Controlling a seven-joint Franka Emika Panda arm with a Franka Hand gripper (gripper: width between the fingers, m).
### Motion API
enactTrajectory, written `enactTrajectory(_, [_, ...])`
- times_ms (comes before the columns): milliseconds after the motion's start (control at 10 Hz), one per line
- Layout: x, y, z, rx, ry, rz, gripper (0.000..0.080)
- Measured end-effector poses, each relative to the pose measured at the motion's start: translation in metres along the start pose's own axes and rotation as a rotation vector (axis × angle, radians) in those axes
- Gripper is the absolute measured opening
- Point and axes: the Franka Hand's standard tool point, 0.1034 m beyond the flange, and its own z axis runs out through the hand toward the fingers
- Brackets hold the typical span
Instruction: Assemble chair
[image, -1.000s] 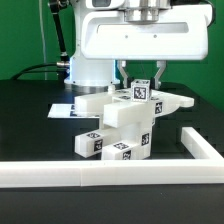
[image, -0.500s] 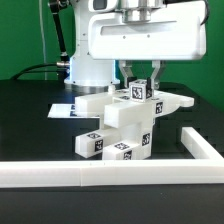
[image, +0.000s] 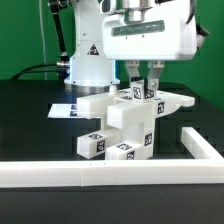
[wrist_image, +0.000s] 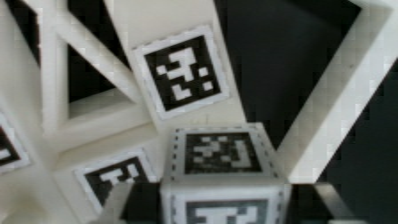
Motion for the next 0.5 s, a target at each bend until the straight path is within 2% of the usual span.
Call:
enactTrajectory(100, [0.0,0.0001,0.0001,0.0,0.0,-0.023,0.0448])
enactTrajectory(200, [0.0,0.0001,0.0003,-0.001,0.0,-0.055,0.0448])
enactTrajectory(300, [-0.0008,-0.0004,0.0011,-0.006,0.0,-0.079,0.0574])
enactTrajectory(400, [-0.0034,-0.0026,0.001,-0.011,0.0,-0.161,0.0574])
enactTrajectory(500, [-0.004,-0.0039,0.0013,-0.008,0.003,-0.285,0.0636])
